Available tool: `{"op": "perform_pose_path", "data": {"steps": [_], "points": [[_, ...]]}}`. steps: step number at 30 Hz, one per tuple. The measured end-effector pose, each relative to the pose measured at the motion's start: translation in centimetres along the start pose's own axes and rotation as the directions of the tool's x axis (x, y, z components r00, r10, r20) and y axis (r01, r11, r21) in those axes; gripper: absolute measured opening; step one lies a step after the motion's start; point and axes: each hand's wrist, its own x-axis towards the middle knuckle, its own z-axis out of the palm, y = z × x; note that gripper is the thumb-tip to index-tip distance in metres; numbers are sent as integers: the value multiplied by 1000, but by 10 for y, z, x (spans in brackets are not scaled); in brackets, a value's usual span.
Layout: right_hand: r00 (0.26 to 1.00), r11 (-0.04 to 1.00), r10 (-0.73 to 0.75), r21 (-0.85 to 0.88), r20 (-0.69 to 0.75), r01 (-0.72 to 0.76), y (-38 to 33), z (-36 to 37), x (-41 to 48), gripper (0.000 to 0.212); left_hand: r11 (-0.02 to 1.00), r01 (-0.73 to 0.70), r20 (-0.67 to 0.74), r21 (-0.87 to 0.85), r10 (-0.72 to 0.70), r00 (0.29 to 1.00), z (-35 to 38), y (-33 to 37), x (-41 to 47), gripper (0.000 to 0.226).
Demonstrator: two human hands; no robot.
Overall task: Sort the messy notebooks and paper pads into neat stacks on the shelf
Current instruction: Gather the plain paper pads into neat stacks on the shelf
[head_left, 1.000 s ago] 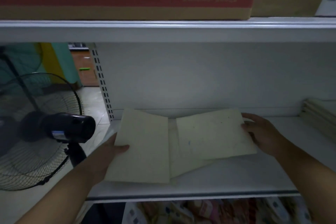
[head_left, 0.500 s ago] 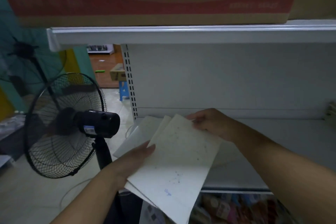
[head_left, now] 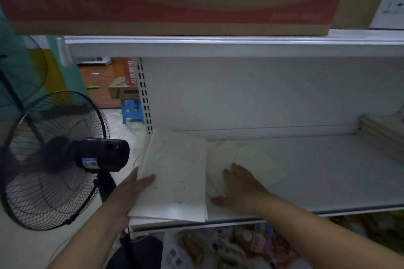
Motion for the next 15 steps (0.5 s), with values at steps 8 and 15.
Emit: {"op": "perform_pose_path", "data": {"steps": [8,15], "points": [[984,993,-122,12,132,122,42,-14,-26,100,999,51,49,7,-51,998,3,-3,-4,57],[986,983,-136,134,93,123,85,-27,-54,46,999,-1,44,46,-1,999,34,0,-11,43]]}}
